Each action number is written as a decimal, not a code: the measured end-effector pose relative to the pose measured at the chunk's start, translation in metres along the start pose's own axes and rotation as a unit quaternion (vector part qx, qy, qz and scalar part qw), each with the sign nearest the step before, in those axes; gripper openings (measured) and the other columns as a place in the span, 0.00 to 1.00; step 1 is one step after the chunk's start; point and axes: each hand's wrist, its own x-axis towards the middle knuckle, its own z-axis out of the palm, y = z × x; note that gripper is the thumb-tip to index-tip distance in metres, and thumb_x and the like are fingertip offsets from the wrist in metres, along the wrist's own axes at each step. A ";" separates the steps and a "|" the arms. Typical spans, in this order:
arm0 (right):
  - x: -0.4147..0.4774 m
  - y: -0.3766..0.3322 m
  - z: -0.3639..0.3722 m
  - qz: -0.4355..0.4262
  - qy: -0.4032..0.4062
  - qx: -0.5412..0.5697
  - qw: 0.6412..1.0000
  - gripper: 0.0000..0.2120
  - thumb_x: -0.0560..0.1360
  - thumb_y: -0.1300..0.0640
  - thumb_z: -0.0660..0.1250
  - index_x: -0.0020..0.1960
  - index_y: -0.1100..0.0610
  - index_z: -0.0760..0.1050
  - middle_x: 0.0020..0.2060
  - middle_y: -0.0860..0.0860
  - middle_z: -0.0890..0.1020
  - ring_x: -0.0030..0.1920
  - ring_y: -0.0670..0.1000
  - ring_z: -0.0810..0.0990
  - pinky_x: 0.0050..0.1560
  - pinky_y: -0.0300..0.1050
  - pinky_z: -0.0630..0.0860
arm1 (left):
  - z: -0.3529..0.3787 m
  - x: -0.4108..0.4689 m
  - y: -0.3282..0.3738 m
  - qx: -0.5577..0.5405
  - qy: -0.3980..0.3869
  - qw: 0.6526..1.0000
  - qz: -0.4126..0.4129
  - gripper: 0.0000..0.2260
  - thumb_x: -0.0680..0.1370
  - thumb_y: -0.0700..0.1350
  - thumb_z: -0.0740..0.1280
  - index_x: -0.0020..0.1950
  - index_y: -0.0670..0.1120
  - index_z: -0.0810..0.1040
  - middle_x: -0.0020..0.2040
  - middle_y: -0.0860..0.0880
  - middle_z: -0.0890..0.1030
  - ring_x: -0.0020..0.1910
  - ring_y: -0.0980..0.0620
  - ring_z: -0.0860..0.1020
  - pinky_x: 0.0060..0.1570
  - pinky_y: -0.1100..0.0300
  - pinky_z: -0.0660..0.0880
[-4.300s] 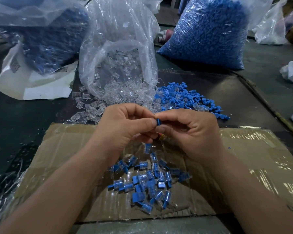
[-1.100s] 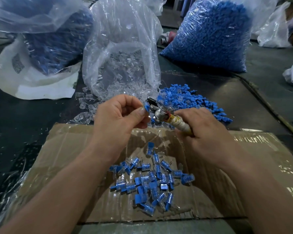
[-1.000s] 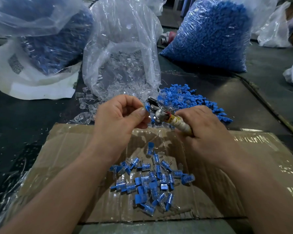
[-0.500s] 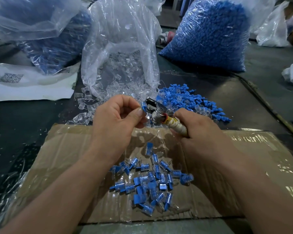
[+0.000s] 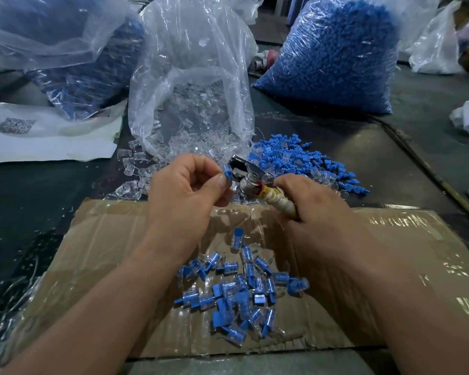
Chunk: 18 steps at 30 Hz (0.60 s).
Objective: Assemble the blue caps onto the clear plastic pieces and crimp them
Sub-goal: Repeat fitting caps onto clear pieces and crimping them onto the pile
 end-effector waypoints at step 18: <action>0.003 0.021 -0.014 0.051 -0.151 -0.035 0.987 0.44 0.50 0.27 0.61 0.64 0.42 0.67 0.48 0.37 0.68 0.51 0.41 0.68 0.51 0.41 0.66 | -0.005 -0.002 0.010 -0.141 -0.202 0.953 -0.174 0.04 0.62 0.38 0.69 0.33 0.45 0.82 0.27 0.46 0.78 0.23 0.54 0.75 0.19 0.68 0.67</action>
